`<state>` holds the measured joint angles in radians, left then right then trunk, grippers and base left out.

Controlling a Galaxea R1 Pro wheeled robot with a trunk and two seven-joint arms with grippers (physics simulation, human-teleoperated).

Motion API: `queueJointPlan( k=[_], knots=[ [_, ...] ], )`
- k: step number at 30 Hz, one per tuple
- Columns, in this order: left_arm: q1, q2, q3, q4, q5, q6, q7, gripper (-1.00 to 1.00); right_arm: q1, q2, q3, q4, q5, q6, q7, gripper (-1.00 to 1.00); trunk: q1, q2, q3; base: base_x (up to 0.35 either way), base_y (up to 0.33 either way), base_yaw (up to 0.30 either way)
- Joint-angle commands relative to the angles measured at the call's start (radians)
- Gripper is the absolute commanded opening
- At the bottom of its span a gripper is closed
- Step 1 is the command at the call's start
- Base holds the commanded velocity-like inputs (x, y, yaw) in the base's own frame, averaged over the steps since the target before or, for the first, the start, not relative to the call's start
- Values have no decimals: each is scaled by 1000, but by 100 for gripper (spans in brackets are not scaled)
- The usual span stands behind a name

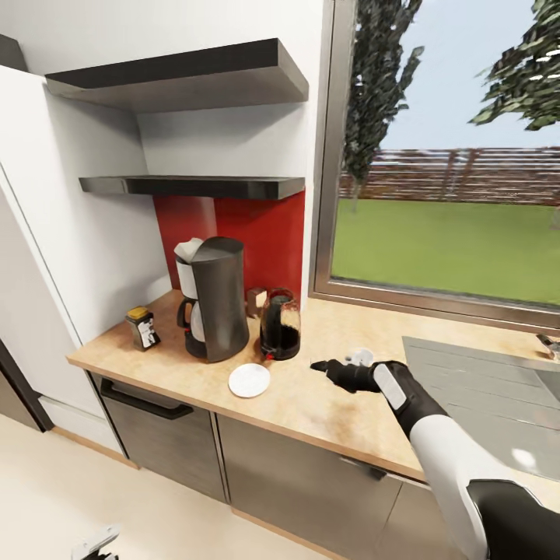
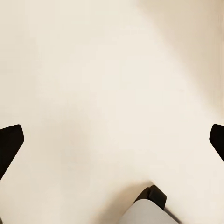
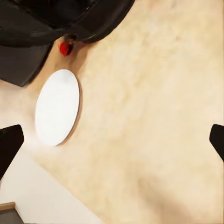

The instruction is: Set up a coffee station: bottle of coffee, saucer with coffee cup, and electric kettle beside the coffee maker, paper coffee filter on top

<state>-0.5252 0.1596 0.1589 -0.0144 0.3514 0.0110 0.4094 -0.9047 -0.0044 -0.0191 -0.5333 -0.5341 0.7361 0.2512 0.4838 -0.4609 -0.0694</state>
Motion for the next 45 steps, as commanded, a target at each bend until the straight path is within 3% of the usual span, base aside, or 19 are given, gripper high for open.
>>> queueJointPlan(
  k=[1,6,13,15,34,40,45],
  knots=[
    [2,-5,8,-1,-3,1,2,100,-2,0,-2,-24,6,5,3,100,1,-2,-2,0,-4,0],
    [18,-12,8,-2,-3,1,0,100,-13,-1,-2,-69,10,14,-19,100,1,-2,-2,0,-1,0],
    [26,-12,8,-2,-3,1,0,100,-20,-1,0,-237,12,15,-452,100,1,-2,-2,0,0,0],
    [26,-12,8,-2,-3,1,0,100,-20,-3,1,-252,12,15,-488,100,1,-2,-2,0,0,0],
    [28,-11,8,-2,-3,1,2,100,-20,-12,4,-267,17,3,-517,100,1,-2,-2,47,-10,0],
    [28,-11,8,-2,-3,1,2,100,-19,-55,5,-266,22,3,-517,100,1,-2,-2,20,-5,0],
    [28,-11,8,-2,-3,1,1,100,-19,-71,5,-264,22,2,-517,100,1,-2,-2,226,-43,0]
  ],
)
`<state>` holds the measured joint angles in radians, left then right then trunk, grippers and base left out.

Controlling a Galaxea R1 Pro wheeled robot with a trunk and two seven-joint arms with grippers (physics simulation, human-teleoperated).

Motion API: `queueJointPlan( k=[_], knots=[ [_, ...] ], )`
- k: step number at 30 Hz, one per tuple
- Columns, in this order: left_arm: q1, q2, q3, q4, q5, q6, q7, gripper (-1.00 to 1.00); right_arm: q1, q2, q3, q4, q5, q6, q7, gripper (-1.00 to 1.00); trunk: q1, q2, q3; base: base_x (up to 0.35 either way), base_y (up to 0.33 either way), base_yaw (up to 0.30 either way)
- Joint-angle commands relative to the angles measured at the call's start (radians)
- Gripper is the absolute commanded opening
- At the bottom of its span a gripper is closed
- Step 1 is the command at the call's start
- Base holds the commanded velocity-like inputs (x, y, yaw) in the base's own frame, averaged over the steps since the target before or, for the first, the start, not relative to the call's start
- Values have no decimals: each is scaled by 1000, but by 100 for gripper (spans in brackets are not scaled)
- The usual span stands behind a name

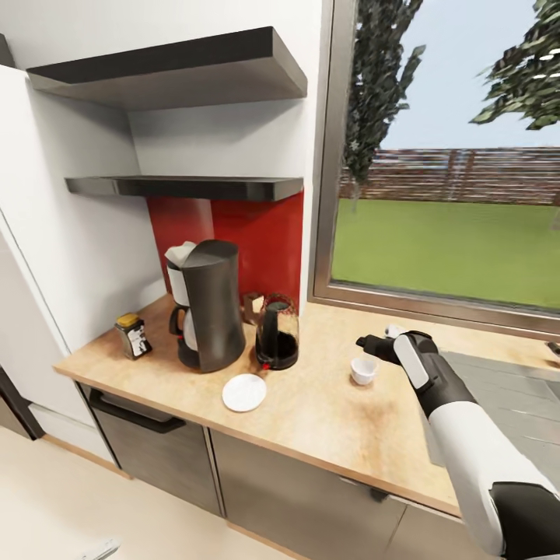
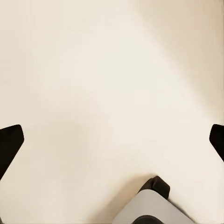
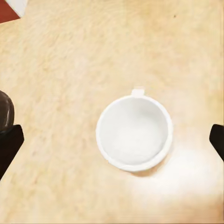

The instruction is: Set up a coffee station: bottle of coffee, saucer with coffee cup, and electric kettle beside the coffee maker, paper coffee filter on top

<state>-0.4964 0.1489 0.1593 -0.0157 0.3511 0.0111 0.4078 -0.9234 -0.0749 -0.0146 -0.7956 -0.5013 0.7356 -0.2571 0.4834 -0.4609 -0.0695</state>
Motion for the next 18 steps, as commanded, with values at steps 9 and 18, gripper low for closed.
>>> queueJointPlan(
  k=[9,18],
  knots=[
    [-1,0,8,-1,-3,1,2,100,1,-24,3,11,-7,1,-7,100,1,-2,-2,117,-92,0],
    [-1,0,8,-1,-3,1,3,100,4,-43,4,15,-5,2,-7,100,1,-2,-7,1,-1,29]
  ],
)
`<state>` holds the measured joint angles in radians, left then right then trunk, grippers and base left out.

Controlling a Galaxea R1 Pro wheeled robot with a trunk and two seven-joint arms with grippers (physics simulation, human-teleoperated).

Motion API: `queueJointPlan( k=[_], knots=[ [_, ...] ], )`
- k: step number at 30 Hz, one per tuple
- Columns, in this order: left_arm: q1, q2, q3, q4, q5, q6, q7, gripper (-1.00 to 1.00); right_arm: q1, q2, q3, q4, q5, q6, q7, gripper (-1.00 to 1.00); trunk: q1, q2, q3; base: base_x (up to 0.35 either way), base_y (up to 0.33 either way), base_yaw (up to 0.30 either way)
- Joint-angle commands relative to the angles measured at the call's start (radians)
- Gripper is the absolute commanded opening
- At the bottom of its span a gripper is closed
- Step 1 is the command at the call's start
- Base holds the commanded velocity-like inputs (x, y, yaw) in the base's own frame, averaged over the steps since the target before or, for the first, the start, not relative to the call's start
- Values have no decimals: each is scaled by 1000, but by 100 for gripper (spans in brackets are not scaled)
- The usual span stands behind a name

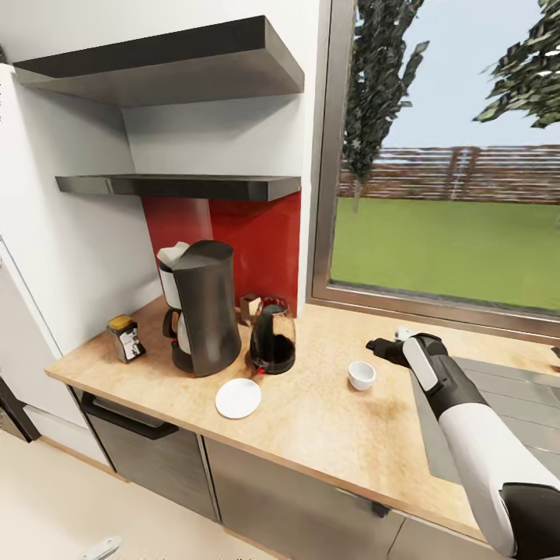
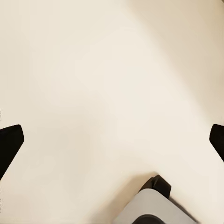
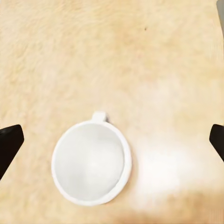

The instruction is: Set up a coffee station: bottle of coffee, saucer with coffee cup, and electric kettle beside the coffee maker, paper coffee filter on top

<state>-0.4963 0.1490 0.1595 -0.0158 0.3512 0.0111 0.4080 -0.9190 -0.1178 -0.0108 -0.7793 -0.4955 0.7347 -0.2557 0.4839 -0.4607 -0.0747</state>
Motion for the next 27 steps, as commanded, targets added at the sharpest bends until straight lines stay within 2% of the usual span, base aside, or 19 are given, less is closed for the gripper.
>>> queueJointPlan(
  k=[1,14,27],
  knots=[
    [-1,0,8,-1,-3,1,3,100,0,0,0,-1,-11,3,-8,100,0,-2,-4,0,0,92],
    [-1,0,7,-1,-3,1,2,100,2,1,0,0,-11,3,-8,100,0,-2,-24,0,0,129],
    [-1,0,8,-1,-3,1,2,100,4,1,0,0,-11,2,-8,100,0,-2,-45,113,-55,14]
  ],
)
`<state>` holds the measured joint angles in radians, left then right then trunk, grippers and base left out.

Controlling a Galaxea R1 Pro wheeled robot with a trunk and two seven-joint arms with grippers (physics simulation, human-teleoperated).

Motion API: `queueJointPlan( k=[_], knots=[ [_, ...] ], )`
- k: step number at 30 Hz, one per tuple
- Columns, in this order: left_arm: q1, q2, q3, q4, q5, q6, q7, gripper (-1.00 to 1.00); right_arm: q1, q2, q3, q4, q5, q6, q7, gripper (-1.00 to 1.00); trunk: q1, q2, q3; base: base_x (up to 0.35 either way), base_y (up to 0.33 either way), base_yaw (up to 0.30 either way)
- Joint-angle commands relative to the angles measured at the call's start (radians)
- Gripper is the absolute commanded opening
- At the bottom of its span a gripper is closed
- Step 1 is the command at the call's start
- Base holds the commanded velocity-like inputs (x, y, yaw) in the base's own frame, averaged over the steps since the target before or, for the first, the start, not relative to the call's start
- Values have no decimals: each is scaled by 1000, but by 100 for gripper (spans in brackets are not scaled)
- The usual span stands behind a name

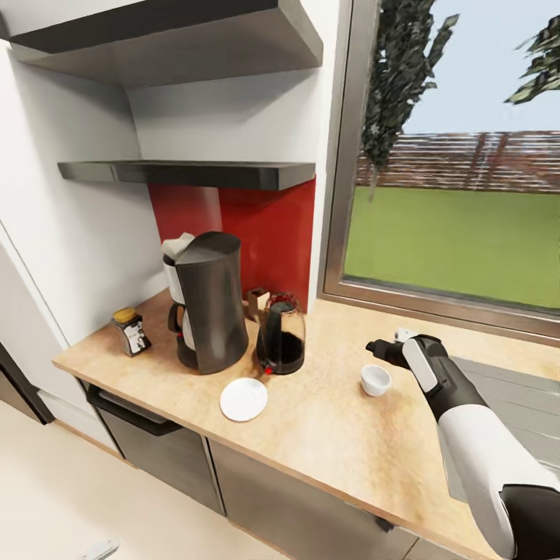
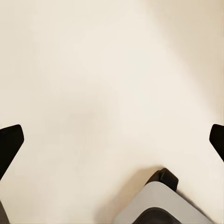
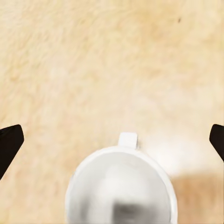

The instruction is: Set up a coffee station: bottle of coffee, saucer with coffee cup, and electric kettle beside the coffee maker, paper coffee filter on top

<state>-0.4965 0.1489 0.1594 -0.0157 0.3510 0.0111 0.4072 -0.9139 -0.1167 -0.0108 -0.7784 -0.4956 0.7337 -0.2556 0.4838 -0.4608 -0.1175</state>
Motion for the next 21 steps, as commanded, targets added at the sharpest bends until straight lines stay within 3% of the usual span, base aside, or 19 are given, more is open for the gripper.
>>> queueJointPlan(
  k=[1,9,21],
  knots=[
    [-1,0,8,-1,-3,1,2,100,-1,0,0,-1,-11,3,-8,100,1,-2,-4,34,-15,-24],
    [0,0,8,-1,-3,1,2,100,2,-1,0,-1,-11,3,-8,100,1,-2,-14,3,-1,-146],
    [1,0,7,-1,-3,0,2,100,4,0,0,-1,-11,3,-8,100,1,-2,-19,0,0,-13]
  ],
)
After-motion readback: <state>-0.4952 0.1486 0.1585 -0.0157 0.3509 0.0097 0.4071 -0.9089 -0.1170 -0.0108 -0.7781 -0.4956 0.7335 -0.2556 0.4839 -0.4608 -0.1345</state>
